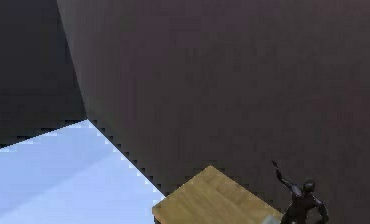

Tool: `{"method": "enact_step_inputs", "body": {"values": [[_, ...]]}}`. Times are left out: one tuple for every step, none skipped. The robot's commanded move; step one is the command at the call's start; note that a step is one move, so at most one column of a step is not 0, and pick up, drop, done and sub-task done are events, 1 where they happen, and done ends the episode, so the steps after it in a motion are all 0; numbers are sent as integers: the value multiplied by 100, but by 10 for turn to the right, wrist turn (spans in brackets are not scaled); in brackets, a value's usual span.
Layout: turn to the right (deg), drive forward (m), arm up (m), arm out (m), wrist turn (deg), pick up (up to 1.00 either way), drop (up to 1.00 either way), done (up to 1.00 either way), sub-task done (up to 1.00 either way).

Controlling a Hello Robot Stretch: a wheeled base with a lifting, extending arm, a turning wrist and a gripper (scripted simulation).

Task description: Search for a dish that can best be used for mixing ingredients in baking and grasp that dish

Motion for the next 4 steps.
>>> {"method": "enact_step_inputs", "body": {"values": [[-90, 0, 0, 0, 0, 0, 0, 0, 0], [0, 0, 50, 0, 0, 0, 0, 0, 0], [0, 0, 34, 0, 0, 0, 0, 0, 0], [0, 0, 0, 22, 0, 0, 0, 0, 0]]}}
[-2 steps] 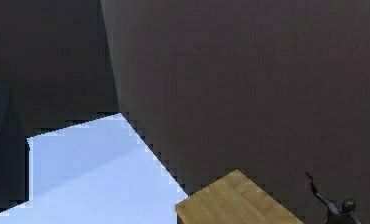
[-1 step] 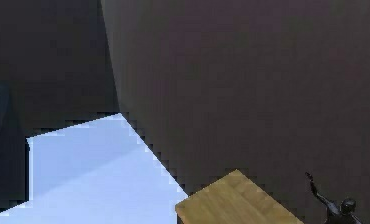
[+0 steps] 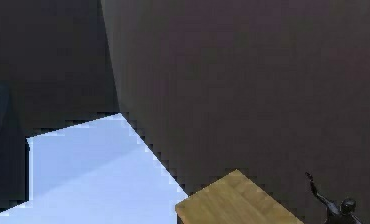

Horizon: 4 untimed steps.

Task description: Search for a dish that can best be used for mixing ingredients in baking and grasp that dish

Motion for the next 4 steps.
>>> {"method": "enact_step_inputs", "body": {"values": [[0, 0, 0, 0, 450, 0, 0, 0, 0], [0, 0, 0, 0, 450, 0, 0, 0, 0], [0, 0, 0, 0, 450, 0, 0, 0, 0], [0, 0, 0, 0, 360, 0, 0, 0, 0]]}}
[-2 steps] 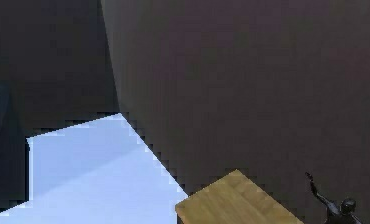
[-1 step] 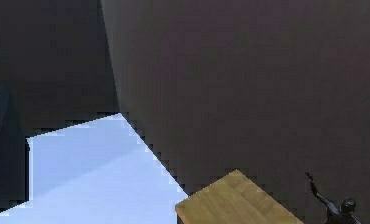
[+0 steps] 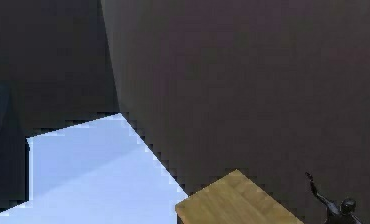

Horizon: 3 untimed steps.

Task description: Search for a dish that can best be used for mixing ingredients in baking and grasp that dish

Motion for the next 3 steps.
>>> {"method": "enact_step_inputs", "body": {"values": [[0, 0, -30, 0, 0, 0, 0, 0, 0], [0, 0, 0, 0, 0, 100, 0, 0, 0], [0, 0, 10, 0, 0, 0, 0, 0, 0]]}}
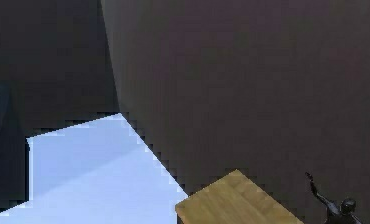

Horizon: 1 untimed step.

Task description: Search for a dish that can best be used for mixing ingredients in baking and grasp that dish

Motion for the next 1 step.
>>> {"method": "enact_step_inputs", "body": {"values": [[0, 0, 0, 0, 0, 0, 0, 100, 0]]}}
